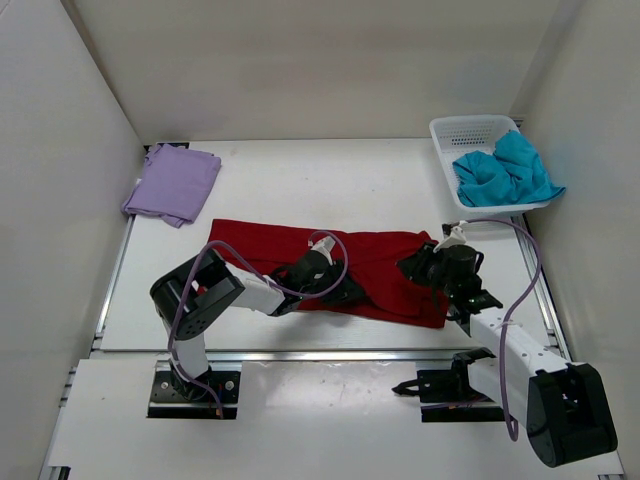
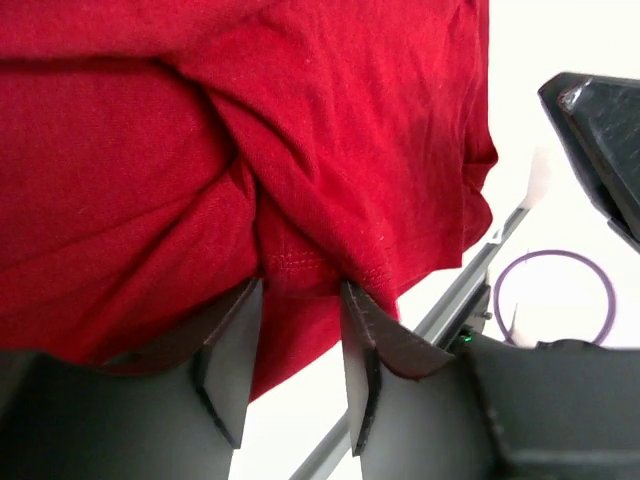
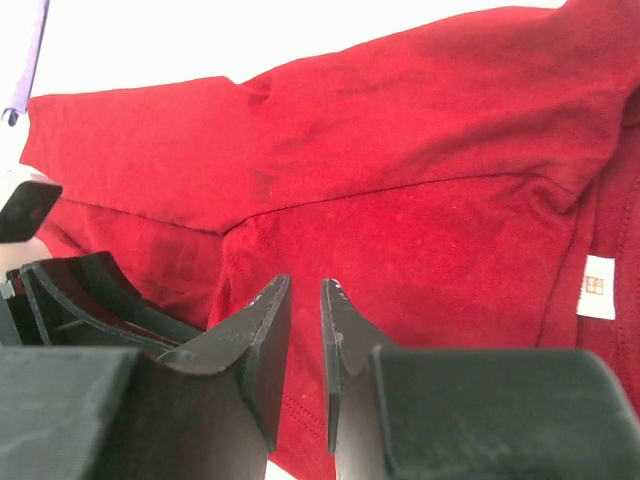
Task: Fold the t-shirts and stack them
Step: Fold the other side of the tshirt into a rectangle
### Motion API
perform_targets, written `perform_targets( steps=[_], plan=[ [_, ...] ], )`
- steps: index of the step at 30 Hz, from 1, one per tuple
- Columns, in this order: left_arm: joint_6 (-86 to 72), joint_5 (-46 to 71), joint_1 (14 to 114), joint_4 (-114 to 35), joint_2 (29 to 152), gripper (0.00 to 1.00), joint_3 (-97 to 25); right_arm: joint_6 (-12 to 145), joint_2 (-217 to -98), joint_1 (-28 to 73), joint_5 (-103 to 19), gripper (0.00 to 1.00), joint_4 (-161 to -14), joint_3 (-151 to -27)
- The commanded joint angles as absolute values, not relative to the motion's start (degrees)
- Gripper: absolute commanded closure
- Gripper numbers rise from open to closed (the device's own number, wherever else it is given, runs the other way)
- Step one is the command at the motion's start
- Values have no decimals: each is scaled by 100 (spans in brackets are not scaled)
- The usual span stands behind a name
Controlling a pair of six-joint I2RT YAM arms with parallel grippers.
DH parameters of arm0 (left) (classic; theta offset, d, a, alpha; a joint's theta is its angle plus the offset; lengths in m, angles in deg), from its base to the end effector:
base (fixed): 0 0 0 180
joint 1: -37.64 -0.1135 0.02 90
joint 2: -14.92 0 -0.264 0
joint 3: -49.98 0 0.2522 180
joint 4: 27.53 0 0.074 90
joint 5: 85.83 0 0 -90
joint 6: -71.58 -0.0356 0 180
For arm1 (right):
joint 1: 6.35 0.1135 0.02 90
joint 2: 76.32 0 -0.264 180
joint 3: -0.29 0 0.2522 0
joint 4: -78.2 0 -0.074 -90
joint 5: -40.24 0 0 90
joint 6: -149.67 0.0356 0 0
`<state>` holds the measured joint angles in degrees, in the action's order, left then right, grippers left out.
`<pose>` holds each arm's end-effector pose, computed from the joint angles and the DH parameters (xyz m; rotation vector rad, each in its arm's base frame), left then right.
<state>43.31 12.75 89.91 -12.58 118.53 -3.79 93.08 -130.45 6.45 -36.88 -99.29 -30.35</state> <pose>0.2004 -0.2677 0.1149 -0.1076 2.4767 -1.1852 0.1877 0.0508 0.1793 0.2284 2.0791 0.7282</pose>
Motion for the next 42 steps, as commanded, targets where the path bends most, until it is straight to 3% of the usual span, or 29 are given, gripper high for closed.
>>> perform_targets(
  steps=[1, 4, 16, 18, 23, 34, 38, 42],
  plan=[
    [4328, 1129, 9011, -1220, 11643, 50, -465, 9289, -12958, 780, -3632, 83, -10245, -2938],
    [4407, 1103, 8994, -1237, 11679, 49, -412, 9325, -12949, 745, -3553, 83, -10333, -2947],
    [4591, 901, 8967, -1079, 11785, 70, -597, 9281, -12887, 833, -3474, 82, -10404, -2868],
    [4600, 892, 8985, -1027, 11810, 74, -596, 9316, -12879, 816, -3386, 82, -10448, -2841],
    [4513, 1006, 8967, -1148, 11662, 100, -517, 9316, -12809, 842, -3473, 82, -10369, -2832],
    [4108, 1769, 8485, -2010, 10413, 97, 246, 9272, -13045, 974, -3719, 83, -9789, -2683],
    [4029, 2016, 8378, -2133, 10448, 87, 414, 9264, -13090, 851, -3649, 83, -9701, -2604],
    [4055, 2315, 8308, -2055, 10624, 69, 511, 9158, -13203, 745, -3737, 83, -9587, -2525]
  ],
)
